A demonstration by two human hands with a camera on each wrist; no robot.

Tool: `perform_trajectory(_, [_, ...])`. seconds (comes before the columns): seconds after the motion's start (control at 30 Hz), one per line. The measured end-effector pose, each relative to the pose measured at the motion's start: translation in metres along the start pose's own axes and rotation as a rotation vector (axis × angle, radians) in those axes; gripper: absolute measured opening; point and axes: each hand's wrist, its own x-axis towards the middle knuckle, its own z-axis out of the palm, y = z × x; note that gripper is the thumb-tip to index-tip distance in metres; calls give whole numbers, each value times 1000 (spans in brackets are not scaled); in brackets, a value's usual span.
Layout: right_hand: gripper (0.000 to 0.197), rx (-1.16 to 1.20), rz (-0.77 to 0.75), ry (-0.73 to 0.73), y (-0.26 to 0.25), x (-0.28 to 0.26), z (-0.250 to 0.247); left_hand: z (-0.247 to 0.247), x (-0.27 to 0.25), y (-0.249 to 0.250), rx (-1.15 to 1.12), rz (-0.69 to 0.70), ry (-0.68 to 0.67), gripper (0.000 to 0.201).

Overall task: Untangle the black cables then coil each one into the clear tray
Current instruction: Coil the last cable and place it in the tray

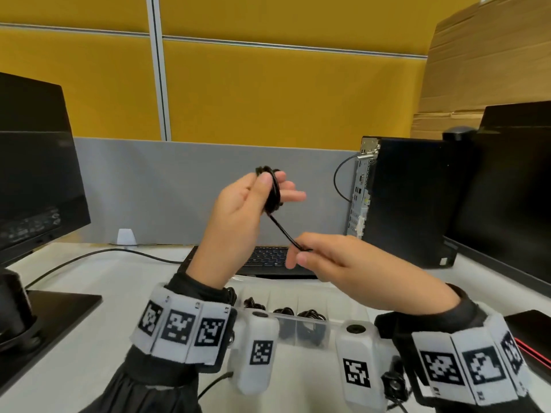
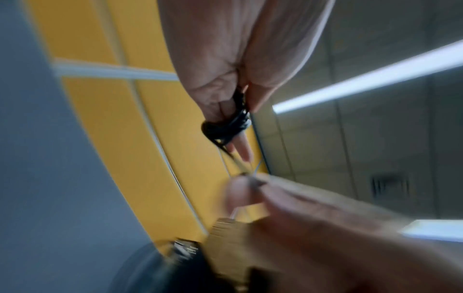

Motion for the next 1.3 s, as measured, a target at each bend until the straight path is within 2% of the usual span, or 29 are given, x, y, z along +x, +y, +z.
perform_trajectory(0.07, [22,-48,-33,133,0,-1,-2,-2,-3,-3,302,47,-91,42])
perform_trajectory(0.13, [23,-137,-51,286,3,-2,-4,-1,-7,-1,411,19,-257,47])
perform_trajectory(0.2, [23,-199,-74,406,5,-2,-5,-2,-8,3,441,-16,-372,46])
perform_trajectory(0.27, [20,-180,-137,558,6,0,-6,-4,-8,8,435,-54,-429,41])
perform_trajectory(0.33, [21,-109,-197,692,7,2,-6,-9,-7,13,292,-117,-477,34])
perform_trajectory(0.37, [23,-86,-196,709,7,4,-4,-11,-8,14,187,-130,-483,32])
perform_trajectory(0.4, [27,-71,-166,674,9,6,-1,-12,-8,15,78,-133,-470,30])
perform_trajectory(0.47, [32,8,-44,494,10,10,8,-11,-8,19,-140,-134,-390,31])
perform_trajectory(0.53, [32,64,52,297,10,13,18,-9,-5,25,-418,-159,-227,37])
perform_trajectory(0.6, [34,5,93,93,7,17,27,-11,-1,27,-661,-131,-39,35])
perform_trajectory(0.63, [34,-30,101,-12,4,18,30,-12,1,25,-714,-99,34,33])
perform_trajectory(0.7, [32,-72,85,-158,-5,18,36,-12,4,17,-663,-51,103,30])
perform_trajectory(0.77, [29,-136,45,-172,-19,14,36,-9,6,7,-473,-56,122,32])
perform_trajectory(0.83, [27,-212,11,-70,-31,6,27,-7,6,-2,-217,-83,107,44])
perform_trajectory(0.9, [20,-272,-9,115,-34,-2,14,-7,5,-9,-28,-104,52,55])
perform_trajectory(0.97, [11,-269,-20,321,-30,-8,1,-5,1,-10,35,-134,-32,62])
perform_trajectory(1.03, [18,-230,-49,475,-22,-9,-4,-1,-3,-8,124,-120,-154,67])
perform_trajectory(1.13, [28,-208,-66,651,-9,-5,-4,7,-7,-6,143,-127,-287,71])
perform_trajectory(1.23, [28,-146,-75,727,-3,-2,-3,9,-7,-9,75,-135,-303,69])
perform_trajectory(1.3, [26,-124,-86,738,-2,-2,-4,9,-7,-8,66,-116,-298,60])
